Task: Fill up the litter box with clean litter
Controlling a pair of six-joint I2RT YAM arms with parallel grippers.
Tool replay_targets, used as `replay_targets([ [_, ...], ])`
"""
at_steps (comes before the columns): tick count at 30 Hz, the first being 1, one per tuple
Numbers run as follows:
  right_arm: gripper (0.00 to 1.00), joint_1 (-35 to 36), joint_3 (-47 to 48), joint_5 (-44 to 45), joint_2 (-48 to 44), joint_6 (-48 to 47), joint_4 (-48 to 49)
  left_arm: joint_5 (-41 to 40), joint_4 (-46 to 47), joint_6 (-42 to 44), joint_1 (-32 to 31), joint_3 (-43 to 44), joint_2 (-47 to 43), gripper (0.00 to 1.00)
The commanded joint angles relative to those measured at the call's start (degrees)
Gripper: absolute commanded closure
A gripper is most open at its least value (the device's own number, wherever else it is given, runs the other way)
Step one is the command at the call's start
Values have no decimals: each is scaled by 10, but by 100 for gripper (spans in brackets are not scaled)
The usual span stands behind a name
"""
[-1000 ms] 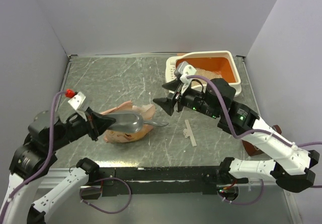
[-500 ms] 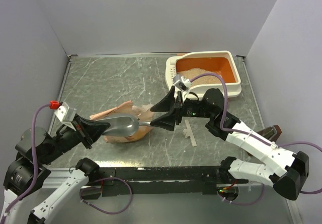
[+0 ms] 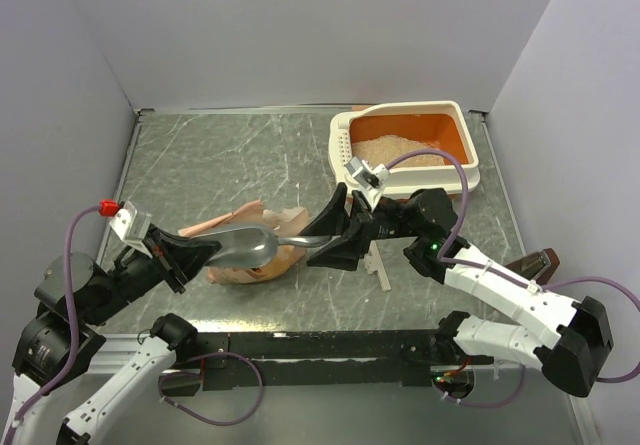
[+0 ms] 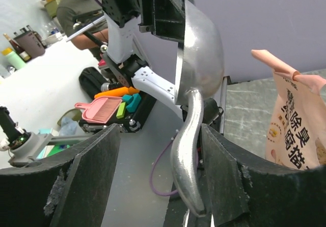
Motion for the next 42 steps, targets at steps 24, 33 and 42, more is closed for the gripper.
replay_targets([
  [24, 39, -1, 33, -1, 47, 20, 84, 14, 81, -18, 0, -8, 10, 99],
  [33, 48, 6, 48, 0, 61, 16, 84, 7, 80, -13, 0, -3, 14, 99],
  [42, 80, 12, 51, 4, 69, 6, 75, 3, 81, -13, 0, -4, 12, 99],
])
